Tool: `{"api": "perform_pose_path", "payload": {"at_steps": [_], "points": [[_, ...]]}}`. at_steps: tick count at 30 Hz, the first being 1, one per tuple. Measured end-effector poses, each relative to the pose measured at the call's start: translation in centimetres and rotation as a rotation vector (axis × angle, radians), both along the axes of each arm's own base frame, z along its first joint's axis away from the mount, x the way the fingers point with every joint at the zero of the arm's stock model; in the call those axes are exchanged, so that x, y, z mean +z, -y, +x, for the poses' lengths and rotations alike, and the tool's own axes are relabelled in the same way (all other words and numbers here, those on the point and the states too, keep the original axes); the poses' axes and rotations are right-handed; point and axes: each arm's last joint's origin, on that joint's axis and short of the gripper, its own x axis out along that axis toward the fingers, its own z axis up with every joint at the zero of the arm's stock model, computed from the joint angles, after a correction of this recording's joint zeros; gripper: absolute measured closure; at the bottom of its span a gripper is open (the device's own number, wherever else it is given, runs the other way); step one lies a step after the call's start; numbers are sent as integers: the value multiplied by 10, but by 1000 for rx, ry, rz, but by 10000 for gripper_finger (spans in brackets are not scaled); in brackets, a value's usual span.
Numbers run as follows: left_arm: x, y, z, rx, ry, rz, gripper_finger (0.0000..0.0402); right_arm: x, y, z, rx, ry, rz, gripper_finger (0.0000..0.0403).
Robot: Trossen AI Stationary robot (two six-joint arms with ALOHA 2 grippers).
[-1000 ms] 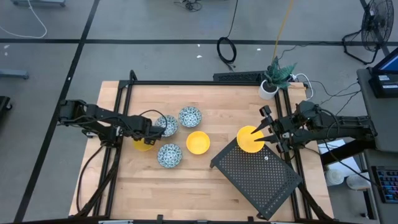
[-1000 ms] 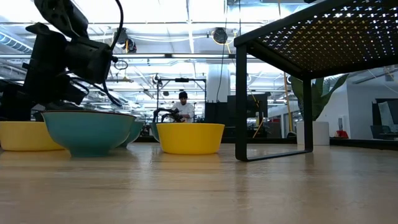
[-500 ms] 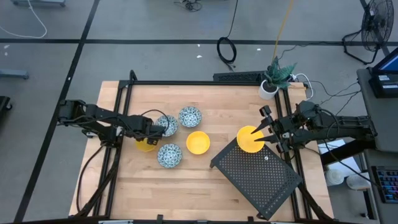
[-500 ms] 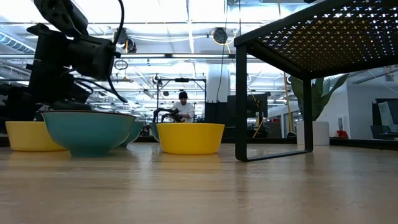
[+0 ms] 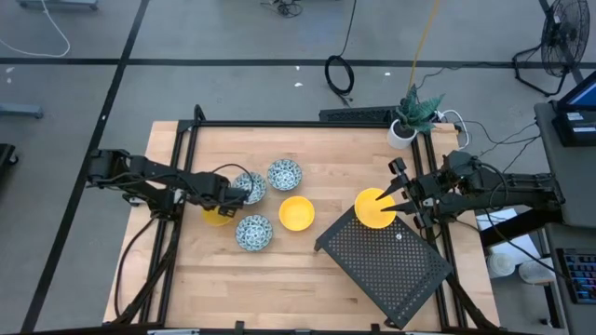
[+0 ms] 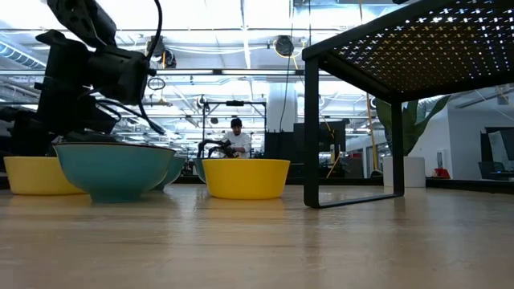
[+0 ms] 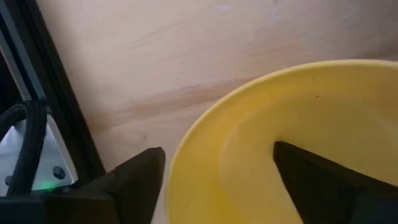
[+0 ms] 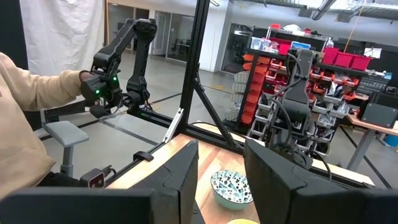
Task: Pick & Place Mini bowls
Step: Stack the left yellow bowl on top of the yellow bowl on the shelf
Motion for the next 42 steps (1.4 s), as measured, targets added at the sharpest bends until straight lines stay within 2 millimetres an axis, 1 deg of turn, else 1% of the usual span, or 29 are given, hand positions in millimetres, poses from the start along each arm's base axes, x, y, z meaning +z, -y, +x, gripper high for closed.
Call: {"api": "perform_pose_path", "payload": {"at_steps": [4,7,12,17,24,30,38,42], "points": [[5,0,6,-23,26,-9,150,0,0,0,0,0,0,287],[8,0,10,-39,40,-11,180,0,0,0,0,0,0,287],[12,0,13,-67,52,-18,213,0,0,0,0,-1,0,287],[13,1,9,-71,9,-61,235,0,0,0,0,0,0,287],[14,1,3,-51,-53,-60,258,-1,0,0,0,-6,0,287],[15,1,3,-52,-54,-58,273,-1,0,0,0,-7,0,287],[15,1,3,-54,-53,-51,269,-1,0,0,0,-7,0,287],[15,1,3,-54,-53,-50,275,-1,0,0,0,-8,0,287]]}}
